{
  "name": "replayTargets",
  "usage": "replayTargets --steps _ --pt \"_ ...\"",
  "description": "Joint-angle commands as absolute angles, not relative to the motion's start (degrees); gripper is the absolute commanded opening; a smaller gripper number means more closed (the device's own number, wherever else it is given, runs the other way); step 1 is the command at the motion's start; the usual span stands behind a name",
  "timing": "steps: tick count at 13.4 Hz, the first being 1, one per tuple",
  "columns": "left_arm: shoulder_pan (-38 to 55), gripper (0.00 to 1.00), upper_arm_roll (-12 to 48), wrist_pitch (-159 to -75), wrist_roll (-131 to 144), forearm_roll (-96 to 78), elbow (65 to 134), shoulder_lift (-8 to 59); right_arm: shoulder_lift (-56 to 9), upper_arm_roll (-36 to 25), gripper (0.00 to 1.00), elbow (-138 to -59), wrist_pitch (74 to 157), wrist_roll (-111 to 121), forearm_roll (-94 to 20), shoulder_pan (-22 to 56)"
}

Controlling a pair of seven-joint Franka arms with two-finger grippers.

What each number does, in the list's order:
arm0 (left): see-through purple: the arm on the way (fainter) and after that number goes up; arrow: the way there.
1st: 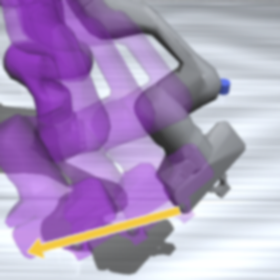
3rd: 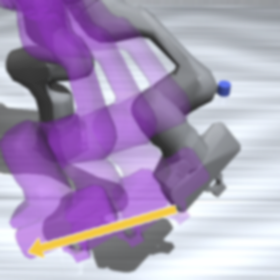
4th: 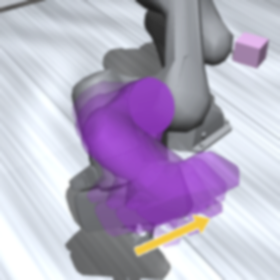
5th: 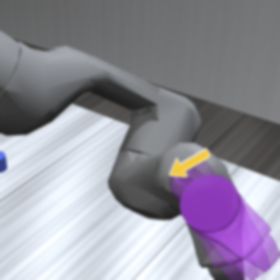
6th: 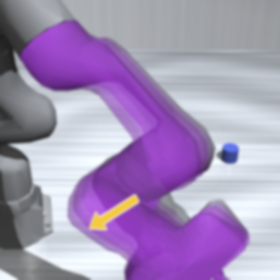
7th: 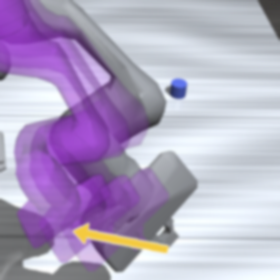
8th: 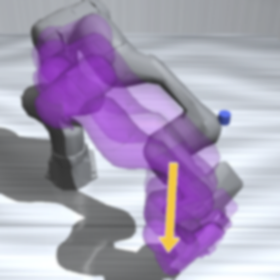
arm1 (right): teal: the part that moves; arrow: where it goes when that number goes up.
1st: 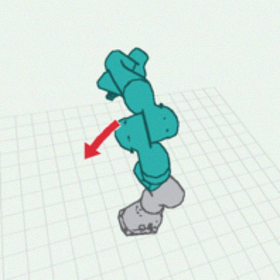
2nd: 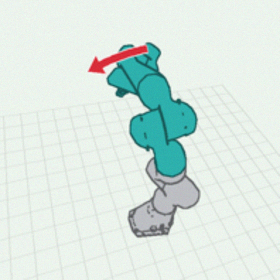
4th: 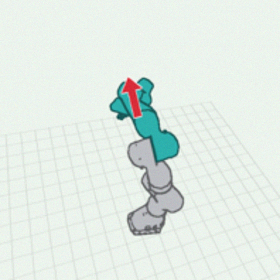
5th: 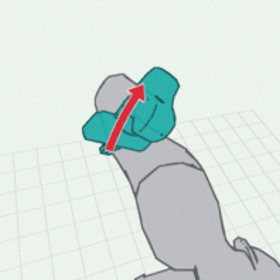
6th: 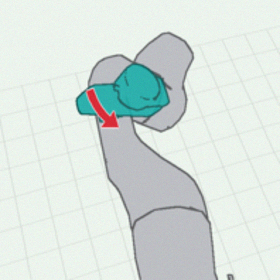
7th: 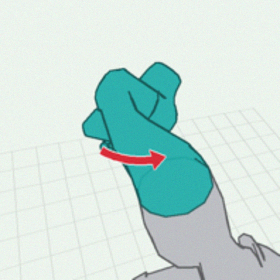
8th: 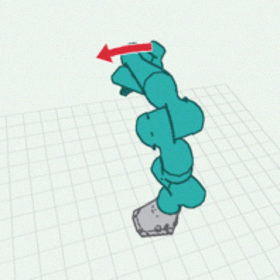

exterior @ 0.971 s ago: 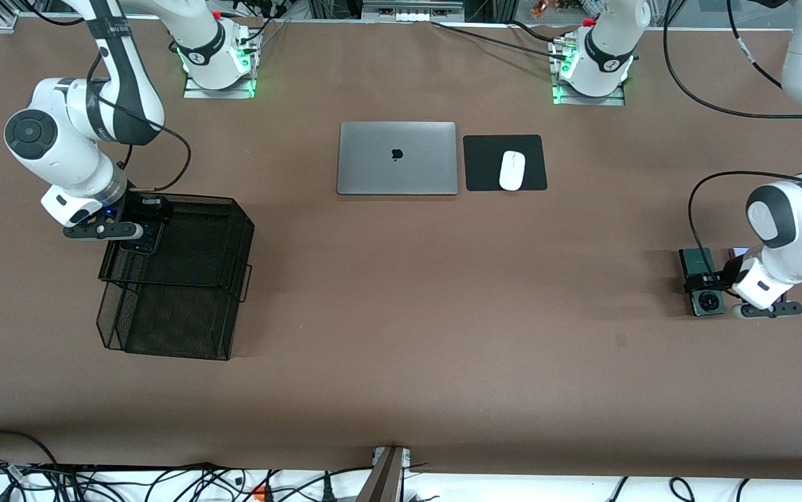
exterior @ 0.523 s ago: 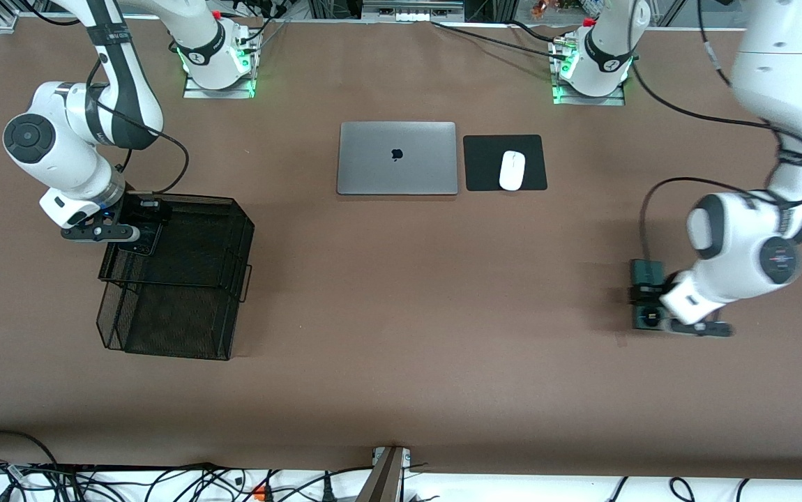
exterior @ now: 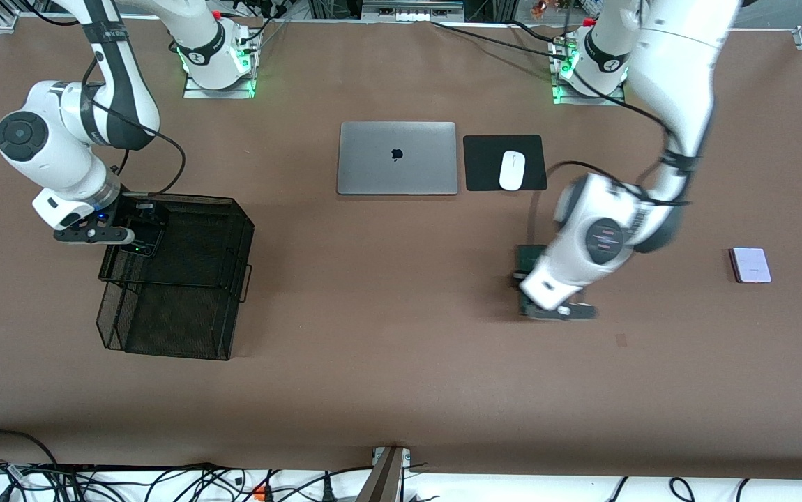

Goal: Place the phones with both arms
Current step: 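Carry the green phone to the middle while the right gripper leaves the basket, then set the green phone down mid-table while the right gripper reaches for it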

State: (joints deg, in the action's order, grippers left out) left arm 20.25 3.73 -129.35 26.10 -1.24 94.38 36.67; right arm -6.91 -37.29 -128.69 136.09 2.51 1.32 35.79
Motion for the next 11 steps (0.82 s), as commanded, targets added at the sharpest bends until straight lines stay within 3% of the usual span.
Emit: replayTargets --steps 1,7,11 --pt "27.6 0.00 2.5 -127.3 35.4 -2.2 84.7 43.0 -5.7 -37.3 0.99 -123.6 127.9 2.5 0.5 35.5" --pt "37.6 0.00 1.8 -127.8 42.5 -2.3 72.4 51.6 -6.9 -37.2 0.99 -106.7 106.4 2.6 -2.8 35.2" --pt "41.3 0.00 1.4 -129.6 42.8 -2.1 66.7 55.1 -7.7 -37.2 0.99 -103.6 103.1 2.7 -2.9 35.3"
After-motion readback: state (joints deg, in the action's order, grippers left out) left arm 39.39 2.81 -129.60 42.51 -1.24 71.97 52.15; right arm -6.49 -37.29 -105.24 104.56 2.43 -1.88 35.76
